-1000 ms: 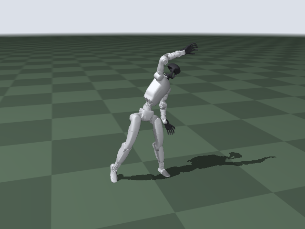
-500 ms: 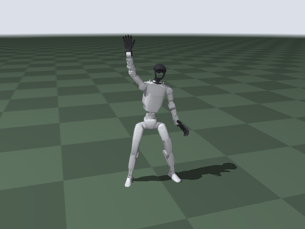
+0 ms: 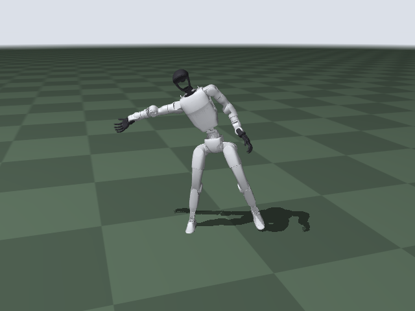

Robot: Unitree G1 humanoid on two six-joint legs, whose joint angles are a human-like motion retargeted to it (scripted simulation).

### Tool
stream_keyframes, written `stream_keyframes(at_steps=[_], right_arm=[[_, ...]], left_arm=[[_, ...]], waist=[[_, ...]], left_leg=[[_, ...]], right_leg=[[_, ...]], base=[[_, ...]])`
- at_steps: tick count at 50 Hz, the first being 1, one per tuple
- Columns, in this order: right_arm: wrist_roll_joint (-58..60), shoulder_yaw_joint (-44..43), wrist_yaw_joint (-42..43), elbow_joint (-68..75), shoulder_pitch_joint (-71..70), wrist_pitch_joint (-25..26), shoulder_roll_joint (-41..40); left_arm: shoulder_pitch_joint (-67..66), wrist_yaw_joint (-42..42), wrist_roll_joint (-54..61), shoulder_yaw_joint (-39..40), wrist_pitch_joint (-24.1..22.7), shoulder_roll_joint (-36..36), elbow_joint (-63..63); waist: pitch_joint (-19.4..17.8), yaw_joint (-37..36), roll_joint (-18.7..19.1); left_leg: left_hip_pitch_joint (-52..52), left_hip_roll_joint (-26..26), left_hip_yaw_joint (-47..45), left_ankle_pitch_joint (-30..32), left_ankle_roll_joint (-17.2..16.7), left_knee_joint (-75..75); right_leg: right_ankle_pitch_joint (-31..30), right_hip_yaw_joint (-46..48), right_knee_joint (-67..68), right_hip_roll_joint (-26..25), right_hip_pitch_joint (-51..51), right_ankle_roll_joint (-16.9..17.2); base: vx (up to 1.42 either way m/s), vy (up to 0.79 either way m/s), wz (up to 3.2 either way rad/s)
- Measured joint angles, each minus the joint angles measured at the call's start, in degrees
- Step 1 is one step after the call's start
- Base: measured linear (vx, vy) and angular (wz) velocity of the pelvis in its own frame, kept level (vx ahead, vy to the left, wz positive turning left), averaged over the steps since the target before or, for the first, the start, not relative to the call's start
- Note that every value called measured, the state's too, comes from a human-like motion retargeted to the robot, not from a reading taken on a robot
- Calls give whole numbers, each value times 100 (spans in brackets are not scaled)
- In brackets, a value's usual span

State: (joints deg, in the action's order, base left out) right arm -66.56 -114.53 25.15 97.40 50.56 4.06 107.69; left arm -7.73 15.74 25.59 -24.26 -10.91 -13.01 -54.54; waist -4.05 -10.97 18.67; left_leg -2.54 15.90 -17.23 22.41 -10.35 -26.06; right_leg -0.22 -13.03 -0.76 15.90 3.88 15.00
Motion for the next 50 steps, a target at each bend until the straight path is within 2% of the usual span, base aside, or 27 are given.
stream_keyframes(at_steps=[4, 8, 13, 21, 23, 25, 29, 36, 40, 43, 46, 50], right_arm=[[-170, 42, 114, 0, -23, 8, -310], [-130, 228, 102, 0, -111, -9, -461], [59, 507, 42, -11, -319, -115, -469], [428, 572, -159, -334, -560, -344, -142], [1009, 606, -298, -436, -416, -256, 59], [716, 308, -330, -471, -555, -399, 211], [874, 8, -427, -646, -442, -528, 647], [1653, 113, -401, -1692, -544, -1068, 1238], [2636, 543, -349, -2355, -1111, -1292, 1614], [3454, 1159, -314, -2746, -1850, -1259, 2078], [4201, 1724, -338, -3391, -2289, -1171, 2131], [5259, 2516, -350, -4423, -2487, -944, 2131]], left_arm=[[1, -24, -133, -177, 7, 40, -8], [-10, -12, -130, -173, -37, -29, 34], [60, 51, -4, -17, -114, -149, 60], [135, 128, 215, 391, -135, -303, -32], [128, 121, 222, 508, -120, -318, -89], [7, 126, 243, 622, -145, -429, -167], [-199, 205, 171, 878, -213, -673, -373], [-560, 401, -8, 1543, -331, -1265, -692], [-683, 455, 84, 2095, -439, -1615, -677], [-648, 547, 238, 2365, -508, -1770, -650], [-419, 678, 304, 2348, -536, -2078, -707], [-38, 747, 301, 2089, -542, -2548, -856]], waist=[[6, 11, 180], [68, 38, 150], [188, 58, -103], [368, 41, -696], [381, 35, -849], [434, 67, -1074], [469, 159, -1565], [689, 285, -2481], [823, 360, -2932], [812, 341, -3150], [635, 139, -3495], [241, -198, -4121]], left_leg=[[96, -79, 194, -65, -135, 158], [193, -70, 257, -360, -234, 261], [307, 72, 91, -1007, -241, 426], [521, 526, -931, -2388, 240, 877], [596, 592, -1180, -2646, 259, 1122], [660, 650, -1293, -2836, 184, 1369], [677, 636, -1045, -3001, -96, 1782], [520, 477, -296, -3033, -365, 2151], [436, 476, 149, -2938, -381, 2360], [406, 588, 476, -2879, -410, 2470], [439, 744, 749, -2862, -448, 2527], [619, 786, 1059, -2883, -447, 2603]], right_leg=[[-36, -3, 13, -12, 30, 0], [-39, 119, 46, -29, 6, 0], [-2, 440, 102, -105, -57, 0], [-81, 1225, 321, -415, -91, 0], [-165, 1406, 419, -483, -56, 0], [-294, 1550, 497, -556, -37, 0], [-660, 1792, 630, -566, -32, 0], [-1601, 2035, 932, -401, 5, 0], [-2157, 1869, 1181, -458, 68, 0], [-2541, 1558, 1353, -658, 99, 0], [-2872, 1202, 1566, -938, 112, 0], [-2978, 823, 2186, -1178, 138, 0]], base=[[2, 2, -5], [2, 8, 20], [-1, 11, 51], [-6, 16, 79], [-9, 24, 88], [-8, 27, 82], [-7, 34, 86], [-2, 37, 92], [3, 26, 104], [5, 13, 96], [6, 2, 81], [10, -8, 79]])
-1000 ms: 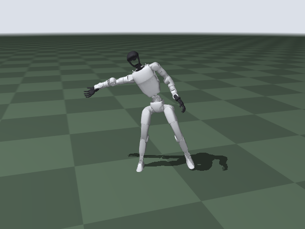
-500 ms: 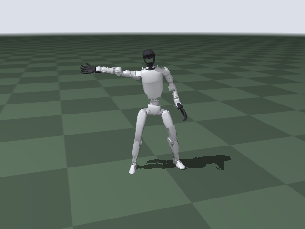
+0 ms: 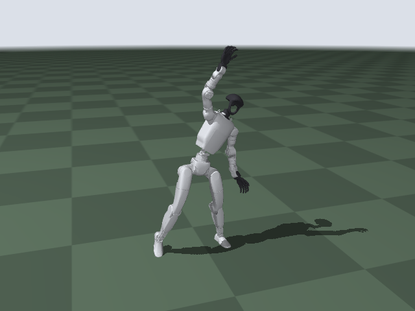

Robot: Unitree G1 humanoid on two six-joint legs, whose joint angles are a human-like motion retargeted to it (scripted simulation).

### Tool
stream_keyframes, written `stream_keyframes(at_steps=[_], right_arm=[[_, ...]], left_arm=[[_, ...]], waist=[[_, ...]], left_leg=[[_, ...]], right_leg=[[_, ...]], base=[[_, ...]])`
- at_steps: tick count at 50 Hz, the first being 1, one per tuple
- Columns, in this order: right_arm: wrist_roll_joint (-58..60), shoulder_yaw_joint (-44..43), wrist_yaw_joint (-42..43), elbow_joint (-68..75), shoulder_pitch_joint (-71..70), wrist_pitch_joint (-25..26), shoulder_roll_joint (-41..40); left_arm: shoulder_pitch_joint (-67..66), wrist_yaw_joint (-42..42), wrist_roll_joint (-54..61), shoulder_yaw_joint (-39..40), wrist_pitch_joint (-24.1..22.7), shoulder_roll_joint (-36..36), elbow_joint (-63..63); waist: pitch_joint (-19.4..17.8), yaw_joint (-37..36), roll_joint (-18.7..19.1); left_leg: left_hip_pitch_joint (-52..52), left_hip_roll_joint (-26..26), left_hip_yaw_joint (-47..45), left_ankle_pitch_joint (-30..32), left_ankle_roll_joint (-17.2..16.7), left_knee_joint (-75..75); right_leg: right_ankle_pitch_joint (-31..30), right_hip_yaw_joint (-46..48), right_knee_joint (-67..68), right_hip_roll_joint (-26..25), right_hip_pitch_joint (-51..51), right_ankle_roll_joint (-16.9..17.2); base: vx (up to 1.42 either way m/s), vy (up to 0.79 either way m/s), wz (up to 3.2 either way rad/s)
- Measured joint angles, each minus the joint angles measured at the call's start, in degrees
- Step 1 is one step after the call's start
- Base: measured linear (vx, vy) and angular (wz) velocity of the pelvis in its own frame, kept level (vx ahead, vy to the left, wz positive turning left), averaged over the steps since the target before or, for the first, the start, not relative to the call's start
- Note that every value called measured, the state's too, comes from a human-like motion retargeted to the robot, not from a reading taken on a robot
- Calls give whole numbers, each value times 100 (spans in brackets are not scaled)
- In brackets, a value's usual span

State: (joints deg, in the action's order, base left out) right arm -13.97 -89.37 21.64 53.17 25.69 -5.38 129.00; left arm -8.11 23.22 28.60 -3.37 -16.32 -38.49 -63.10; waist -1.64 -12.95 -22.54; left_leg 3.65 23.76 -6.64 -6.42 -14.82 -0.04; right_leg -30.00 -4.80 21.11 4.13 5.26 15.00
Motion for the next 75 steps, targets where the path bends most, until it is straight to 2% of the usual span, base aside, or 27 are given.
stream_keyframes(at_steps=[4, 7, 10, 14, 19, 22, 25, 30, 32, 35, 40, 44, 48, 53, 56, 57, 58, 59, 60, 63, 70, 75], right_arm=[[1383, 784, -122, -1212, -312, 251, 0], [2294, 1290, -114, -2281, -721, 261, 0], [2812, 1441, -18, -3199, -989, 121, 0], [3084, 1504, 53, -3966, -1135, -5, 0], [3357, 1702, 46, -4177, -1303, 90, 0], [3343, 1841, 70, -4019, -1393, 119, 0], [3125, 1919, 111, -3744, -1427, 77, 0], [2364, 1840, -8, -2915, -1300, 13, 0], [2007, 1708, -116, -2416, -1216, -2, 0], [1481, 1416, -235, -1587, -1048, -61, 0], [527, 533, -140, 44, -688, -104, 0], [-530, -28, -192, 1418, -448, 12, 0], [-1250, -287, -328, 2460, -141, 194, 0], [-1877, -690, -166, 3144, 627, 390, -118], [-2854, -1397, 8, 3390, 1330, 405, -506], [-2905, -1796, 31, 3459, 1857, 485, -598], [-2204, -2340, -14, 3472, 2886, 747, -605], [-3067, -2522, 47, 3683, 2768, 650, -736], [-4713, -2522, 162, 3993, 2076, 375, -930], [-5621, -2522, 168, 4400, 1823, 436, -1438], [-6148, -2436, 520, 4423, 1927, 563, -2527], [-6257, -1606, 502, 4423, 1247, 613, -3155]], left_arm=[[387, -81, -73, -418, -76, -398, -44], [662, -106, -98, -697, -175, -470, 12], [913, -83, -55, -842, -266, -484, 96], [1071, -66, 58, -769, -338, -402, 153], [957, -13, 191, -595, -375, -234, 122], [748, -18, 232, -445, -346, -117, 9], [466, -48, 248, -265, -274, 62, -156], [18, -26, 229, -30, -124, 335, -380], [-76, -25, 204, 25, -85, 376, -414], [-188, -70, 132, 55, -67, 457, -426], [-79, -127, 34, -108, -46, 647, -432], [67, -150, 90, -273, -19, 788, -395], [170, -205, 188, -439, 29, 1063, -290], [204, -341, 259, -749, 110, 1582, -11], [263, -512, 378, -988, 134, 1804, 109], [269, -569, 400, -1029, 153, 1880, 126], [229, -614, 363, -996, 194, 1971, 138], [226, -663, 415, -1117, 192, 2047, 142], [240, -715, 512, -1314, 168, 2114, 143], [314, -788, 471, -1537, 203, 2281, 124], [526, -798, 347, -1848, 227, 2723, 114], [596, -840, 286, -1973, 222, 2694, 151]], waist=[[-410, -509, -503], [-720, -985, -544], [-952, -1439, -545], [-1025, -1856, -520], [-876, -2014, -495], [-670, -1940, -479], [-418, -1769, -467], [-88, -1388, -550], [79, -1238, -522], [363, -976, -454], [837, -586, 101], [894, -425, 690], [739, -287, 1297], [390, -99, 2069], [184, -51, 2442], [135, -10, 2558], [114, 76, 2679], [106, 65, 2802], [104, 6, 2926], [18, -30, 3244], [-51, -57, 3799], [44, -69, 3817]], left_leg=[[169, -30, 218, -26, 0, 108], [306, 19, 335, -30, -4, 192], [329, 41, 432, 28, -9, 293], [176, 79, 524, 142, -13, 369], [-115, -21, 509, 263, -17, 390], [-218, -150, 370, 307, -17, 414], [-237, -379, 124, 321, -16, 456], [-118, -1098, -392, 265, 90, 469], [-138, -1181, -645, 231, 40, 372], [-286, -1293, -997, 179, -18, 98], [-696, -870, -1516, 495, -18, -317], [-549, -332, -1724, 928, -17, -576], [-351, -30, -1633, 1460, 43, -920], [-394, -133, -1170, 2173, 295, -1509], [-490, -251, -782, 2613, 316, -1809], [-521, -305, -638, 2761, 294, -1871], [-545, -368, -493, 2903, 252, -1902], [-571, -425, -327, 3035, 202, -1924], [-600, -477, -152, 3162, 149, -1941], [-561, -677, 280, 3383, -6, -1879], [-283, -1023, 736, 3459, -18, -1413], [-193, -971, 613, 3280, -18, -1310]], right_leg=[[0, -250, 305, -122, -103, 0], [0, -312, 269, -218, -310, 0], [0, -230, 99, -229, -463, 0], [0, -14, -326, -187, -591, 0], [79, 289, -972, 11, -690, 0], [364, 494, -1127, 227, -644, 0], [855, 776, -1088, 586, -531, 0], [1938, 1812, -951, 1566, -495, -44], [2318, 2311, -1017, 1734, -483, -108], [2699, 2714, -1296, 1912, -432, 0], [2792, 2262, -1884, 1362, 13, 0], [2864, 1729, -2043, 803, 52, 0], [2906, 1255, -2053, 493, -10, 0], [2893, 673, -2031, 499, -51, 0], [2857, 357, -2085, 521, -66, 0], [2841, 263, -2112, 535, -64, 0], [2825, 177, -2140, 556, -55, 0], [2801, 92, -2178, 560, -42, 0], [2774, 8, -2223, 555, -27, 0], [2730, -207, -2294, 595, 9, 0], [2697, -392, -2320, 713, 94, 0], [2655, -253, -2297, 713, 82, 0]], base=[[11, -7, 63], [5, 1, 48], [-4, 5, 36], [-10, 5, 14], [-12, 4, -13], [-11, 3, -44], [-7, 2, -63], [-4, -3, -78], [-6, -22, -114], [-9, -28, -118], [-16, -47, -123], [-1, -57, -122], [6, -45, -124], [3, -21, -111], [4, -11, -99], [4, -7, -85], [5, -6, -81], [6, -6, -77], [6, -5, -75], [6, 1, -61], [6, 5, -23], [2, 5, 14]])
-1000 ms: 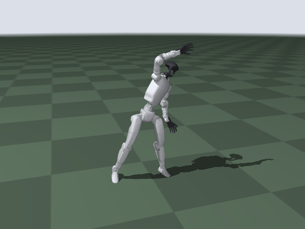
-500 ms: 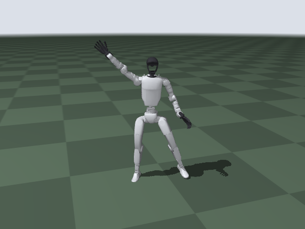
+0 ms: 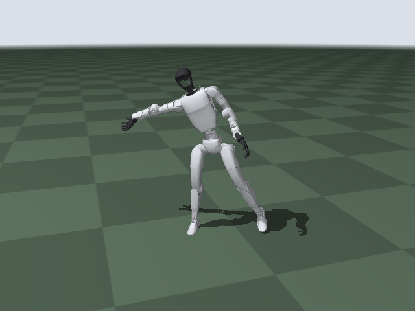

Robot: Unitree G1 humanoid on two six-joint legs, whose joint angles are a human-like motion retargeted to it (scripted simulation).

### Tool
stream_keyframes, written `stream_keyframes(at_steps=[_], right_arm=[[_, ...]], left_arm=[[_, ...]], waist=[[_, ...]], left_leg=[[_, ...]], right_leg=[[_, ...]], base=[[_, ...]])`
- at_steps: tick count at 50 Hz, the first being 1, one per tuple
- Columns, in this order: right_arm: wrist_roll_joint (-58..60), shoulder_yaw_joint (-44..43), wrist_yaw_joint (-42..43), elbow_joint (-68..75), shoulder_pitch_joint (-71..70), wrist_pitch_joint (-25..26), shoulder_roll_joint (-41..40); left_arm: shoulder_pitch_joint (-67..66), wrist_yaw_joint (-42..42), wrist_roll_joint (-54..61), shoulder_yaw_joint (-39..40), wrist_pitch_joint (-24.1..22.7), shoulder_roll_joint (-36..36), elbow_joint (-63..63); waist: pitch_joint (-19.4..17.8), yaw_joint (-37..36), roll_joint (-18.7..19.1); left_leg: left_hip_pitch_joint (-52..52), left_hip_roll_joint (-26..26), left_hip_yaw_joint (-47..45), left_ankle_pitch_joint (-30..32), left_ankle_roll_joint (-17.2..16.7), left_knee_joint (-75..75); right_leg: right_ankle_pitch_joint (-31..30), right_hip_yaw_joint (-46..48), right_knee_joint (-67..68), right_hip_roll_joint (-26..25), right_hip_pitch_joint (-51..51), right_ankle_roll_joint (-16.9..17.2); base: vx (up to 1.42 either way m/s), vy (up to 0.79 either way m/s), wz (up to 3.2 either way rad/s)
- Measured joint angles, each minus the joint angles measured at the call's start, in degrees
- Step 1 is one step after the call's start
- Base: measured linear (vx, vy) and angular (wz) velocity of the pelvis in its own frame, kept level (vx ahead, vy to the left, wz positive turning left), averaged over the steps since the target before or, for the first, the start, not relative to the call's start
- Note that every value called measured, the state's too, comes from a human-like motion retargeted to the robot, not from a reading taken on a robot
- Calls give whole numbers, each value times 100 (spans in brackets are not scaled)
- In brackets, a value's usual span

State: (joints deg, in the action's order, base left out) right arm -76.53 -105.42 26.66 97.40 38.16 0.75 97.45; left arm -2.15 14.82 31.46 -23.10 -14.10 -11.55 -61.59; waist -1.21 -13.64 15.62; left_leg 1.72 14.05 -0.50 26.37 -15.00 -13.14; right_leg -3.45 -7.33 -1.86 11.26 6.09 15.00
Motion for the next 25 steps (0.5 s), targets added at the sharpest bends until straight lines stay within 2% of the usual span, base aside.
stream_keyframes(at_steps=[2, 3, 5, 8, 15, 17, 20, 22, 25], right_arm=[[24, 2136, -68, -313, -2107, -272, -924], [38, 3503, 37, -671, -3431, -509, -1513], [134, 5064, 192, -968, -4928, -825, -1930], [200, 5465, 166, -1012, -5263, -869, -1745], [540, 5719, -38, -890, -5883, -834, -472], [998, 5816, -77, -902, -6032, -775, 3], [2906, 6315, -225, -1235, -5955, -389, 527], [1828, 5904, -456, -1350, -6383, -678, 966], [2094, 5654, -919, -1552, -6163, -586, 1552]], left_arm=[[37, 33, -9, 56, -22, -420, -16], [-63, 39, 2, 261, -41, -716, -5], [-258, 20, 3, 688, -77, -951, 30], [-385, 63, 6, 888, -127, -1090, 59], [-503, 61, -120, 1069, -138, -1289, 37], [-497, 72, -199, 1063, -140, -1344, 3], [-484, 150, -381, 1031, -141, -1417, -79], [-538, 181, -370, 993, -171, -1489, -181], [-491, 290, -452, 951, -151, -1566, -329]], waist=[[94, 59, -466], [142, 261, -755], [239, 675, -1109], [381, 712, -1161], [645, 702, -1521], [678, 658, -1697], [669, 519, -1961], [675, 478, -2154], [565, 327, -2437]], left_leg=[[-49, 23, -149, -107, 0, 21], [-63, 45, -240, -186, 0, 21], [-104, -243, -265, 5, 0, 114], [-51, 391, -833, -853, 3, 7], [49, 1009, -2384, -2263, 405, -23], [136, 1064, -2775, -2502, 375, 231], [273, 1064, -3058, -2735, 196, 666], [279, 1034, -2992, -2876, 76, 820], [217, 896, -2715, -3089, 11, 893]], right_leg=[[-30, 110, -20, 41, 27, 0], [-33, 171, -17, 55, 29, 0], [-33, 320, 8, 260, 63, 0], [24, 549, 17, -55, -47, 0], [49, 1230, 136, -317, -181, 0], [16, 1426, 209, -334, -165, 0], [-78, 1654, 330, -317, -159, 0], [-213, 1755, 389, -261, -168, 0], [-486, 1865, 547, -64, -167, 0]], base=[[0, 7, 41], [-2, 12, 57], [-3, 17, 71], [1, -1, 49], [-4, 16, 86], [-8, 24, 102], [-8, 33, 91], [-6, 41, 81], [-5, 48, 79]])
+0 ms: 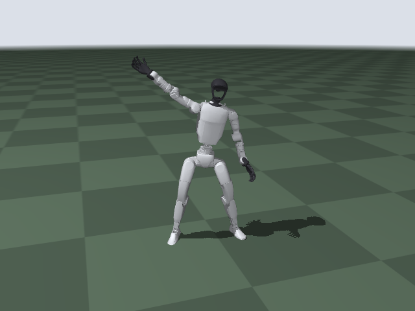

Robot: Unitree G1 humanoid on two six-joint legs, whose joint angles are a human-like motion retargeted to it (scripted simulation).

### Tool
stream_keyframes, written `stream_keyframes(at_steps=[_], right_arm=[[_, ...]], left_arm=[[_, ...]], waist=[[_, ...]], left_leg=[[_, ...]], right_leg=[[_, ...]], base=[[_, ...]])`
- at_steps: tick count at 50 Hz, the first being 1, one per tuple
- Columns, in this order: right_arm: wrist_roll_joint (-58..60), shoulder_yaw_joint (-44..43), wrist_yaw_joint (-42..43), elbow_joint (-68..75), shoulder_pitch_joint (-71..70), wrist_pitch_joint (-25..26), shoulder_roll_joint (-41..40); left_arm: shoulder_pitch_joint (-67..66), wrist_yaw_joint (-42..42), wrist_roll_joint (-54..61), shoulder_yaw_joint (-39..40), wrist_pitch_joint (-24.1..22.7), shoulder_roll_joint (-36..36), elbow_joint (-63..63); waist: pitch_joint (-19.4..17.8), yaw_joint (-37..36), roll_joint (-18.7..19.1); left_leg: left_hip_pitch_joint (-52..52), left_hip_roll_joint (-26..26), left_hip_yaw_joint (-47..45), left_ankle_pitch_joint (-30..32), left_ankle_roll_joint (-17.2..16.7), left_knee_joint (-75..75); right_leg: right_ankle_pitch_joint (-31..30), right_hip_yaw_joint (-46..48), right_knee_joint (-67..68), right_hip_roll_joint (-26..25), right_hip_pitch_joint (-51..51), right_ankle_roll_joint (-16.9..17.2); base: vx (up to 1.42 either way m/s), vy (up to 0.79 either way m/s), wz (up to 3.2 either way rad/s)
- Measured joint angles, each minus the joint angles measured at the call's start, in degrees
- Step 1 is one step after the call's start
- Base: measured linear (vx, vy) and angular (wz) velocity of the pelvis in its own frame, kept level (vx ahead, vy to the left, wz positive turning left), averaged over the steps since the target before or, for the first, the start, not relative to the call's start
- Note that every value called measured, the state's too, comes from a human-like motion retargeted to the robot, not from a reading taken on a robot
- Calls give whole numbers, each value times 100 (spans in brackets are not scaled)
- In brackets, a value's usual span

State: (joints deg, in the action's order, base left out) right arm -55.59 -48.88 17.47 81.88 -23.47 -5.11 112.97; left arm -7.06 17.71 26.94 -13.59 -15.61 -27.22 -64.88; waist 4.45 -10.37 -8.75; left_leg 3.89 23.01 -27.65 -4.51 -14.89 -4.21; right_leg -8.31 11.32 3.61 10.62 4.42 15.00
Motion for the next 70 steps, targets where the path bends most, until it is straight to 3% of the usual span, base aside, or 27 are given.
stream_keyframes(at_steps=[2, 5, 10, 14, 20, 27, 33, 40, 51, 57, 62, 70], right_arm=[[266, -672, -203, -54, 581, 55, 523], [707, -2787, -289, 91, 2439, -1, 1603], [1417, -3875, 28, -1158, 3267, -364, 1603], [2669, -3864, 362, -2541, 3683, -565, 1603], [5676, -2945, 585, -4369, 3670, -312, 1603], [7170, -2566, 775, -5976, 3501, -202, 1603], [7571, -2468, 920, -6533, 3543, -16, 1603], [7606, -2177, 981, -6344, 3442, 147, 1603], [6620, -2306, 1034, -4737, 3408, 150, 1603], [5111, -2803, 780, -3221, 3806, 31, 1603], [4133, -3330, 791, -1930, 4352, 157, 1603], [2028, -4997, 904, 222, 5537, 505, 1603]], left_arm=[[19, 78, -50, 0, 20, 7, -72], [-142, 165, -122, 205, 17, 176, -123], [-363, 218, -263, 472, -106, -351, -18], [-323, 274, -362, 654, -210, -744, 35], [-105, 378, -401, 936, -388, -1303, 82], [268, 812, -329, 1007, -596, -1385, 72], [413, 1213, -104, 1073, -655, -1282, -93], [101, 1182, 76, 1265, -570, -971, -244], [-484, 1018, -14, 1342, -517, -571, -167], [-421, 953, -94, 1229, -458, -515, -153], [-338, 994, -107, 868, -339, -218, -46], [-241, 778, -43, 99, -55, 447, 311]], waist=[[-75, -80, -113], [-76, 40, -92], [-18, 140, -579], [-92, 163, -970], [-540, -98, -1775], [-1123, -1009, -1957], [-1449, -1772, -1909], [-1136, -1980, -1824], [-443, -1273, -1892], [-24, -759, -1586], [-72, -582, -756], [-422, -256, 527]], left_leg=[[-46, -90, 207, -121, 2, -8], [-78, -179, 509, -225, 23, 26], [-136, -171, 1019, -200, 0, 220], [-208, -154, 1513, -124, -1, 337], [24, -258, 2219, -225, -2, 369], [420, -89, 2530, -340, -7, 545], [548, 69, 2407, -199, -6, 730], [286, -55, 1915, -17, -3, 838], [-55, -906, 707, -18, -10, 635], [-462, -743, 15, 300, -11, 244], [-248, -202, -261, 802, 61, -112], [-163, -182, -185, 1830, 530, -702]], right_leg=[[-238, 43, 167, 134, 21, 0], [-659, 72, 480, 271, 71, 0], [-1520, -140, 930, 252, 213, 0], [-2120, -630, 1265, 96, 302, 0], [-2169, -1662, 2222, -215, 173, 0], [-2169, -2410, 2199, -733, -416, 0], [-2169, -2222, 1688, -720, -662, 0], [-1864, -1231, 720, -158, -635, 0], [31, 958, 310, 979, -242, 0], [409, 748, -239, 698, 286, 0], [434, 259, -473, 145, 224, 0], [572, -263, -321, 156, 97, 0]], base=[[-3, 47, 79], [-1, 42, 84], [1, 31, 96], [2, 16, 112], [14, -2, 113], [13, -4, 54], [-9, 2, -15], [-16, 6, -69], [-9, -13, -100], [-9, -42, -119], [7, -50, -107], [8, -26, -57]])
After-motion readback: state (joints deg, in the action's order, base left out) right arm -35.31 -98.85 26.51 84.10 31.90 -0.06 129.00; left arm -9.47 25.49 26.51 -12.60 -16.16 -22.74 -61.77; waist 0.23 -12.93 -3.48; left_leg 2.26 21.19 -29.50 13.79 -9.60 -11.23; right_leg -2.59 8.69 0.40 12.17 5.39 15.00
